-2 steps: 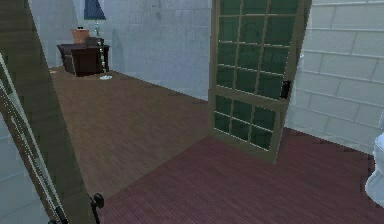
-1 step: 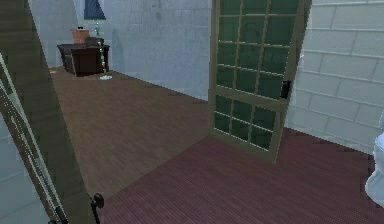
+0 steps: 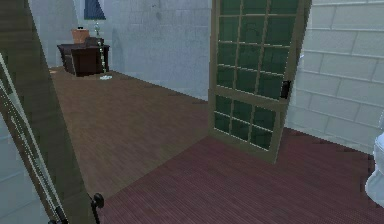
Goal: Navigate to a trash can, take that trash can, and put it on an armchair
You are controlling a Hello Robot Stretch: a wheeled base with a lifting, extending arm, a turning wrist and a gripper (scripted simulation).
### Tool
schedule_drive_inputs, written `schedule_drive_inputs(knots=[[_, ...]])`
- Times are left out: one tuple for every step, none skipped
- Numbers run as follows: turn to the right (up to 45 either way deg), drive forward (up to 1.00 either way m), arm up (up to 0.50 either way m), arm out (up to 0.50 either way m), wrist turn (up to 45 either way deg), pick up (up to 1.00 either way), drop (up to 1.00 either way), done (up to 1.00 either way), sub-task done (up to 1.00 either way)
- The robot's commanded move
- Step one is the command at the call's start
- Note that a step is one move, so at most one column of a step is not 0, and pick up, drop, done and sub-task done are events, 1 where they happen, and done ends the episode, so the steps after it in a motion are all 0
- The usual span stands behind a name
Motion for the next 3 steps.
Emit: schedule_drive_inputs(knots=[[0.0,0.0,0.5,0.0,0.0,0.0,0.0,0.0,0.0],[0.0,0.0,0.08,0.0,0.0,0.0,0.0,0.0,0.0],[0.0,0.0,0.0,0.0,-45.0,0.0,0.0,0.0,0.0]])
